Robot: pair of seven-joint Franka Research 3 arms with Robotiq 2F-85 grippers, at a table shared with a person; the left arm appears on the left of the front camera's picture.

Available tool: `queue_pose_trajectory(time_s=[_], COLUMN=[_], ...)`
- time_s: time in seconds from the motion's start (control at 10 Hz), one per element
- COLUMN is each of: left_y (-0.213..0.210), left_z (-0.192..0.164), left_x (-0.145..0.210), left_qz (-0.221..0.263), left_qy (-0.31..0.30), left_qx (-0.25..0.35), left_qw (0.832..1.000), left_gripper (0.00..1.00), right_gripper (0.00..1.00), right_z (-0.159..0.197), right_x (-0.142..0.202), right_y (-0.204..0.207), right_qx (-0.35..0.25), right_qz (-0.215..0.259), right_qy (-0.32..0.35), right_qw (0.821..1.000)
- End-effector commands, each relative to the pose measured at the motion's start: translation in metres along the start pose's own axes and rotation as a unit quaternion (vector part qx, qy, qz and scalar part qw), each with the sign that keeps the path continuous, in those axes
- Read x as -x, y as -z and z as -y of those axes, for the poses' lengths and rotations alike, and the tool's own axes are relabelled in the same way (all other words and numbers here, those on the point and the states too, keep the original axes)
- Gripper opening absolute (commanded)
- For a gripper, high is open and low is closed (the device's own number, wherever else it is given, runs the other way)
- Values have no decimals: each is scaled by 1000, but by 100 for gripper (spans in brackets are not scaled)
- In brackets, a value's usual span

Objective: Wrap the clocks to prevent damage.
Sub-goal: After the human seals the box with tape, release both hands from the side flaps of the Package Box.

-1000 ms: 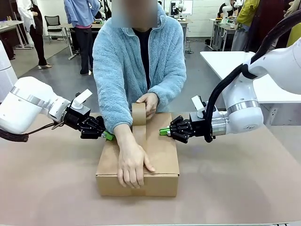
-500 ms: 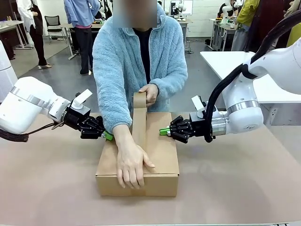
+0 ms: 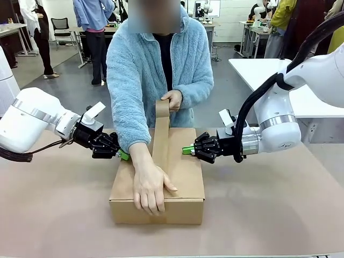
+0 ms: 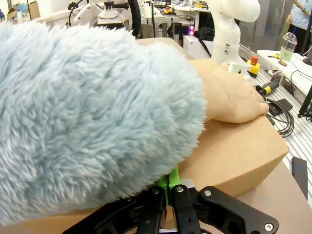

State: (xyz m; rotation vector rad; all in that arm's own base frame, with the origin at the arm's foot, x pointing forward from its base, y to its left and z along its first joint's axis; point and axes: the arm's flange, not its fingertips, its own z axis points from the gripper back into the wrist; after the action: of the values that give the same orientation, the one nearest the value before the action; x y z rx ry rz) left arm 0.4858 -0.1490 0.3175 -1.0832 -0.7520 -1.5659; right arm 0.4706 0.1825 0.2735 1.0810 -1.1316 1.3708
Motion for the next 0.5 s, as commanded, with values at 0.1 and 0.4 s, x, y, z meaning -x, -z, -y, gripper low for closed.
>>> queue_pose_trajectory(time_s=[0.1, 0.4], left_y=[0, 0], left_z=[-1, -1], left_x=[1, 1], left_qz=[-1, -1], left_qy=[0, 0], left_qx=[0, 0], left_qw=[1000, 1000], left_gripper=[0, 0], right_gripper=[1, 1], right_z=[0, 0], right_x=[2, 2], right_y=[0, 0], right_qx=[4, 4], right_qz=[-5, -5], right_qy=[2, 2], right_qw=[1000, 1000])
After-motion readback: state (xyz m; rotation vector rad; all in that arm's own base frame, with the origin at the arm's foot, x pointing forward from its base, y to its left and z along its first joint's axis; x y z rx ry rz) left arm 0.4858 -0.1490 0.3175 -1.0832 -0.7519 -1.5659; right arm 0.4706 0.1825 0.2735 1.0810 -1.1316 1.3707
